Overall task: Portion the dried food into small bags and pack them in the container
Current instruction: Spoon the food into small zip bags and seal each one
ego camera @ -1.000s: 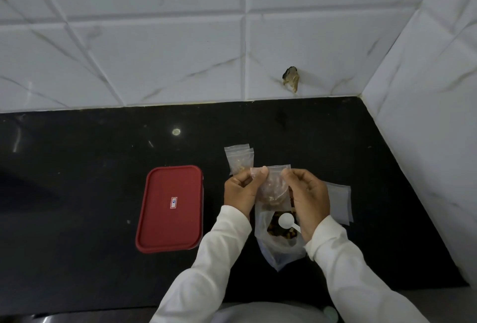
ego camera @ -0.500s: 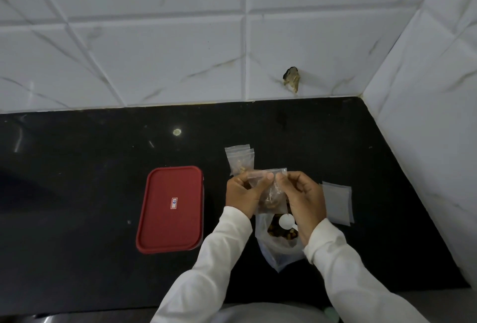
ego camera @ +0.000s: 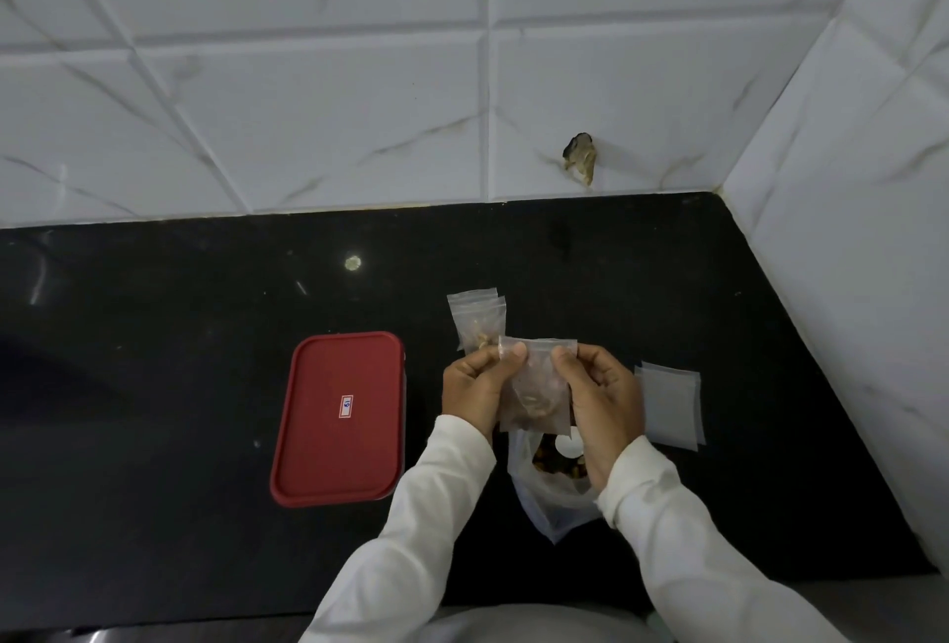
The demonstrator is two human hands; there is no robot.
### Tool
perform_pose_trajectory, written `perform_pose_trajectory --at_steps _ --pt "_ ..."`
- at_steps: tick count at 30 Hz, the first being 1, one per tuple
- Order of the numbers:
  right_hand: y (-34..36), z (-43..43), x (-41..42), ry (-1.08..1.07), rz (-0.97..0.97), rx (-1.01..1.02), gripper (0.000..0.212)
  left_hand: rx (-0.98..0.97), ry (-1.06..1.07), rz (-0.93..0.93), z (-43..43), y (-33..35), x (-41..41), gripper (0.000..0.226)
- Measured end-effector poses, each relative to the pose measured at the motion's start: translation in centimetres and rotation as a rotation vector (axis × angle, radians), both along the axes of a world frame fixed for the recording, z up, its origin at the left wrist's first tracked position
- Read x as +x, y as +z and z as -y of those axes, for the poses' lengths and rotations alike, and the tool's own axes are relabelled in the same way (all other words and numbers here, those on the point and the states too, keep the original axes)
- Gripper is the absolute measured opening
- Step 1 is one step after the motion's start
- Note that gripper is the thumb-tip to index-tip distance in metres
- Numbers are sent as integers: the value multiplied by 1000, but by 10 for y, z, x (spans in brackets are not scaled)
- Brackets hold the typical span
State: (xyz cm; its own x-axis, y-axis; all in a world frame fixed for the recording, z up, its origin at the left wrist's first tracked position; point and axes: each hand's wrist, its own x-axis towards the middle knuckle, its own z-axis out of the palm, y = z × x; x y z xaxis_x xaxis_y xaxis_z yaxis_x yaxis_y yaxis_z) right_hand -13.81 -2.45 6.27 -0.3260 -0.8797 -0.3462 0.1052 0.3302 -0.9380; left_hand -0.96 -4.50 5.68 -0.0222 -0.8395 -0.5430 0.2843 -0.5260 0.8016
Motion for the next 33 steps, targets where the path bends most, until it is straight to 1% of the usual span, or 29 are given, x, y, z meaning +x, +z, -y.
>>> perform_pose_trajectory --at_steps 2,6,8,13,16,19,20,22,24,26,27,28,30,33 --pt "-3 0 -1 10 12 20 7 3 26 -8 1 1 0 6" --pt "-6 -2 1 8 2 44 8 -8 93 84 0 0 -3 7" --pt "-5 -1 2 -3 5 51 8 -25 84 81 0 -1 -3 7" --pt "-3 2 0 2 -3 51 9 -50 123 64 1 -7 -2 20" --pt "-4 2 0 -32 -6 59 9 -102 162 170 2 -10 -4 25" --pt "-6 3 0 -51 15 38 11 -150 249 286 0 -10 -2 29" --pt "-6 3 0 -47 5 25 11 -170 240 313 0 -11 -1 28" --pt "-8 3 0 -11 -80 8 12 -206 195 358 -1 -12 -1 28" --pt "-13 4 0 16 -142 14 20 -215 195 380 -1 -13 -1 27" --pt "-16 5 1 46 -150 37 38 -243 206 405 -1 -12 -2 27" --pt "-18 4 2 67 -152 53 44 -259 202 419 0 -12 -1 27" --pt "-19 4 3 83 -157 55 43 -269 194 428 -1 -12 -1 27" --pt "-21 4 4 91 -165 48 33 -271 179 425 -1 -11 1 27" --pt "-24 6 4 89 -212 43 25 -248 112 328 -3 -10 4 21"
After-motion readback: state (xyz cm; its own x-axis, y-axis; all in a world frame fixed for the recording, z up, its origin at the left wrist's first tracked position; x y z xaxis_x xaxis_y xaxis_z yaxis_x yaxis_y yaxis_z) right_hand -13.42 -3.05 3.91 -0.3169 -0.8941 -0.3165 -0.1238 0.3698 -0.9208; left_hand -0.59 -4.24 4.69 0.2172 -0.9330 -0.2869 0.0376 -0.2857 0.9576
